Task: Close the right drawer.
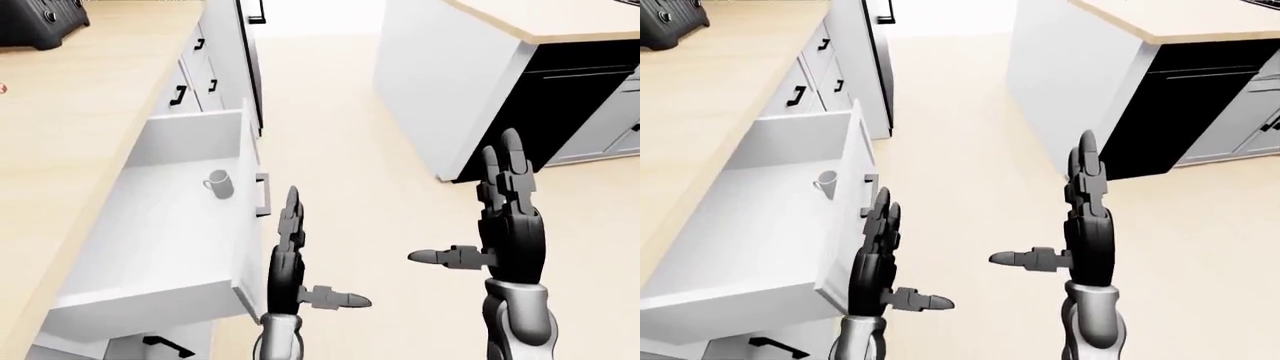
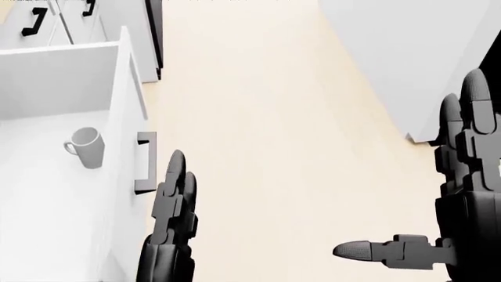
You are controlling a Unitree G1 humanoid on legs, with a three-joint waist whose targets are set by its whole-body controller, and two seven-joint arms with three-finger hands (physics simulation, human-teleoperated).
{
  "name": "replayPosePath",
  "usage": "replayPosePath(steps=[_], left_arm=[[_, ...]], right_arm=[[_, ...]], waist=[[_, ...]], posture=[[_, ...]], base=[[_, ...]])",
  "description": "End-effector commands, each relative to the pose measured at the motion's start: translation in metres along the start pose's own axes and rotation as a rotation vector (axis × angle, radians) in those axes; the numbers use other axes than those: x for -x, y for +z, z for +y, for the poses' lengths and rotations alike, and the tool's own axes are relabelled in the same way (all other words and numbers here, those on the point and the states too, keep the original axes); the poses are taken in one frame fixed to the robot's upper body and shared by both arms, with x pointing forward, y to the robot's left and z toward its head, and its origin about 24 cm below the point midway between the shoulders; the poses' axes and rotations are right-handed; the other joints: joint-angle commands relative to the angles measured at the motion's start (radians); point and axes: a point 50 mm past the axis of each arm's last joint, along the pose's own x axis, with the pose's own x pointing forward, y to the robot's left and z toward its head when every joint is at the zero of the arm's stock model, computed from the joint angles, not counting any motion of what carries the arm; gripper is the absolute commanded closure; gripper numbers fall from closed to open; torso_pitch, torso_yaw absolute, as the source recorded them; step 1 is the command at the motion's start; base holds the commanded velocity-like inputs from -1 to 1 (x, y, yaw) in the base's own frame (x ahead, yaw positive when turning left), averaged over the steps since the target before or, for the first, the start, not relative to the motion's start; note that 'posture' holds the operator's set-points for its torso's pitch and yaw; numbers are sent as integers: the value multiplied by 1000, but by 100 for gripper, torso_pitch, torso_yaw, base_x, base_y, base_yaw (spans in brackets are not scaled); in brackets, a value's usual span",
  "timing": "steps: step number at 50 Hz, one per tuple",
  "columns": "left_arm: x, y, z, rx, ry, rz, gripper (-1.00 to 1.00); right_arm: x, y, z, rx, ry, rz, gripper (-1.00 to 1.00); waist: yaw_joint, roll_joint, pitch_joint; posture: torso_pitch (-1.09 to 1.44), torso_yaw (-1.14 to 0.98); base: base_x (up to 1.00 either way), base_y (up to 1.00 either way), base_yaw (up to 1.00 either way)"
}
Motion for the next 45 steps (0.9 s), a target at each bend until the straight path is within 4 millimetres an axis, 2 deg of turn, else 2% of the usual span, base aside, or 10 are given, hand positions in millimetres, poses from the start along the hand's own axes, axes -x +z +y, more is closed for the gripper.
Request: replayPosePath(steps=[1, 8, 18, 24, 34, 45], left_arm=[[-7, 11, 0, 20, 20, -58, -100], [-17, -12, 9, -3, 122, 76, -100], [-23, -28, 19, 10, 207, 181, -100], [-25, -25, 27, 32, 255, 177, -100], [-30, -34, 41, 38, 363, 209, -100], [-29, -30, 46, 60, 393, 191, -100]], right_arm=[[-4, 14, -1, 7, -2, -80, -100], [-4, 12, 1, 4, 4, -79, -100], [-4, 11, 2, 3, 5, -74, -100], [-5, 10, 1, 3, 5, -73, -100], [-4, 10, 2, 2, 7, -71, -100], [-4, 8, 3, -2, 10, -68, -100]], waist=[[0, -3, -15], [-2, -3, -14], [-4, -4, -15], [-6, -3, -17], [-6, -2, -19], [-10, -1, -22]], posture=[[0, 0], [0, 0], [0, 0], [0, 0], [0, 0], [0, 0]], base=[[0, 0, 0], [0, 0, 0], [0, 0, 0], [0, 0, 0], [0, 0, 0], [0, 0, 0]])
